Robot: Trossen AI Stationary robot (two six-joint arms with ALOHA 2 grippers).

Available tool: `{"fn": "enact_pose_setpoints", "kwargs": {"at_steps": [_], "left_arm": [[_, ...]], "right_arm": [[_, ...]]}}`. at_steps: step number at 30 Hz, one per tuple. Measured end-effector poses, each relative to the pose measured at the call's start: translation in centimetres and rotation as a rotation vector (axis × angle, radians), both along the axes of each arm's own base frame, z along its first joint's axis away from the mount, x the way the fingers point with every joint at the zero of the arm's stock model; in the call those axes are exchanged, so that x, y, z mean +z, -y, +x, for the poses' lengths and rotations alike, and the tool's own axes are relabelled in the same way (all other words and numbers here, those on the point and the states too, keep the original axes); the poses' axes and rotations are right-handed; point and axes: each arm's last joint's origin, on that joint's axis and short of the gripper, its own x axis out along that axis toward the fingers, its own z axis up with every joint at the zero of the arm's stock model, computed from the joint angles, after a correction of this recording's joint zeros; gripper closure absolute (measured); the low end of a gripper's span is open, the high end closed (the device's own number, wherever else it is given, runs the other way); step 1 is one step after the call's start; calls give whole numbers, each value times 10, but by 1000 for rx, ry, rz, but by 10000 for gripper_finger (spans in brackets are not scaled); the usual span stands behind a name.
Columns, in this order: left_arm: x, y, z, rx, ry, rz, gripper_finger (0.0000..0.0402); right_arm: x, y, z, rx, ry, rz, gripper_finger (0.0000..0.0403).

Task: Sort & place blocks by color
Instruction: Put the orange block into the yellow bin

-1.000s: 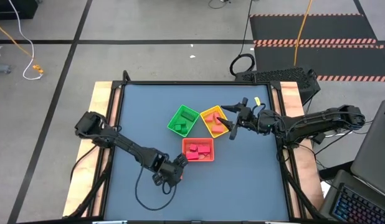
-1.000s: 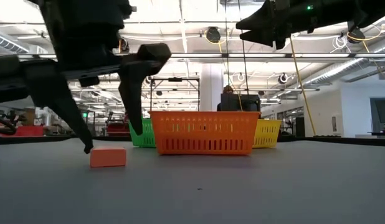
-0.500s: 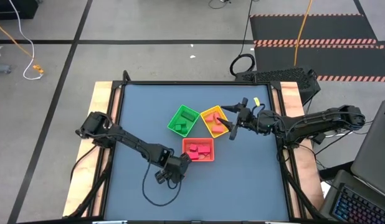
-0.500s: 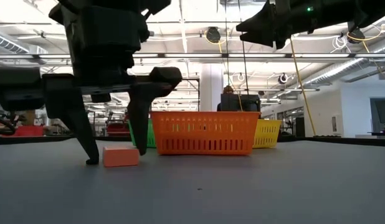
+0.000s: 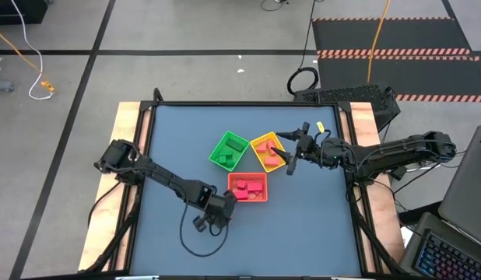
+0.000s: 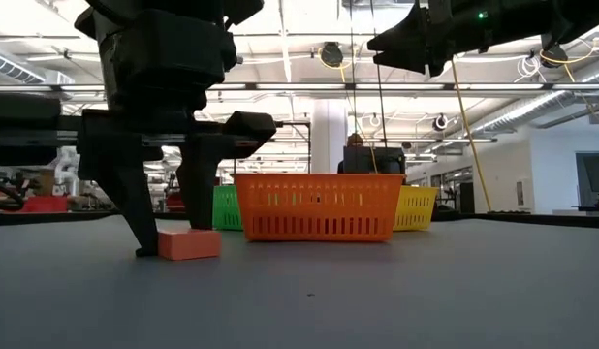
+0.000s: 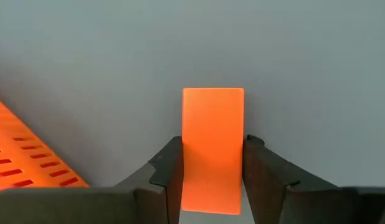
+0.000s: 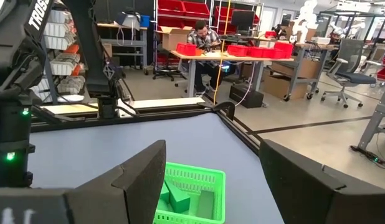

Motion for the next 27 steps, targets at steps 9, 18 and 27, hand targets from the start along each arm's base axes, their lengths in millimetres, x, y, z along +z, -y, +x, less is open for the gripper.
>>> {"fn": "enact_pose_setpoints", "kwargs": {"at_steps": [9,18,27], "left_arm": [[15,3,-4,175,-12,-46,275],[73,-6,3,363,146,-202,275],[111,-58,22,534,431,-233,275]], "right_arm": [[0,0,0,-1,0,1,149],[1,0,0,-2,7,1,149],[2,0,0,-1,16,-6,149]]}}
